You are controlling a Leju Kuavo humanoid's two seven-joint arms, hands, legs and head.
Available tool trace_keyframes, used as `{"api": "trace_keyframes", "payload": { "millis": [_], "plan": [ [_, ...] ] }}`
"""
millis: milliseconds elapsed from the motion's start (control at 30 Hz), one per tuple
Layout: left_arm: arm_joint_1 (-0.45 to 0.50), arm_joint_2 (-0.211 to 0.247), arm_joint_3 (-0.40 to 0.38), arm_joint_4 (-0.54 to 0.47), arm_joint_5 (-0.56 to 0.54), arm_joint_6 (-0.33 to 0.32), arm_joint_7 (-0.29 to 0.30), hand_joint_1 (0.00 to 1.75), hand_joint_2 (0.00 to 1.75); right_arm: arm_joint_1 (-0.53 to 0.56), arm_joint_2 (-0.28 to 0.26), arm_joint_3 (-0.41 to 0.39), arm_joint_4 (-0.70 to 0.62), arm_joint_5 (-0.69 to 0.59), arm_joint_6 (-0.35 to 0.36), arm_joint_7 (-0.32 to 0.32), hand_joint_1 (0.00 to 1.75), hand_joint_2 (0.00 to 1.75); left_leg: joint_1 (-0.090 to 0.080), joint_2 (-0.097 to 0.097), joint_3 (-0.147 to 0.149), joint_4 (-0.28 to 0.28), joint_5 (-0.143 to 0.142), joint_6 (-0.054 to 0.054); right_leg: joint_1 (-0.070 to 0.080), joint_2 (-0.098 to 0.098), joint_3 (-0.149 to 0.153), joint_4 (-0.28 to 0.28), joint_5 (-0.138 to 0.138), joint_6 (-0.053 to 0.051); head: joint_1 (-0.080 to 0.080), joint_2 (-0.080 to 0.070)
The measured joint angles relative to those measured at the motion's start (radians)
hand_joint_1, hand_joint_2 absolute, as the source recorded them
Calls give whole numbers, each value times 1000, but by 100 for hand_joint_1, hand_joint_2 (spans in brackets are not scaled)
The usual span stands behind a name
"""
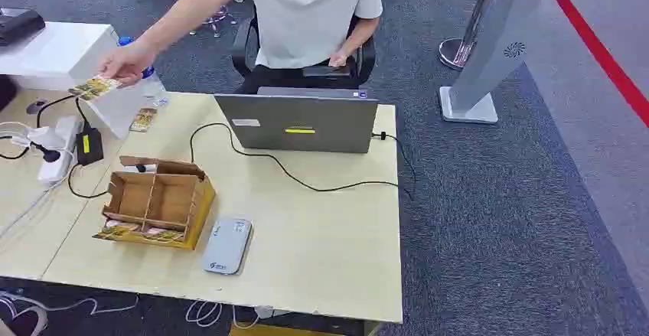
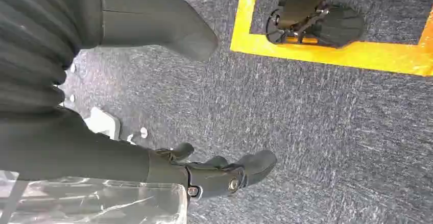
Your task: Pass the card to the sensor for recognition and then transmit it.
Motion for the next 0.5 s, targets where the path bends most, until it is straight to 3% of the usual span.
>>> {"api": "trace_keyframes", "payload": {
  "millis": [500],
  "plan": [
    [-200,57,-296,63,-420,93,115,0,175,-3,8,-9,3,45,11,16,0,175,0,1,0,0,0,1,0,2,-1,0,1,1,0,0]
  ]
}}
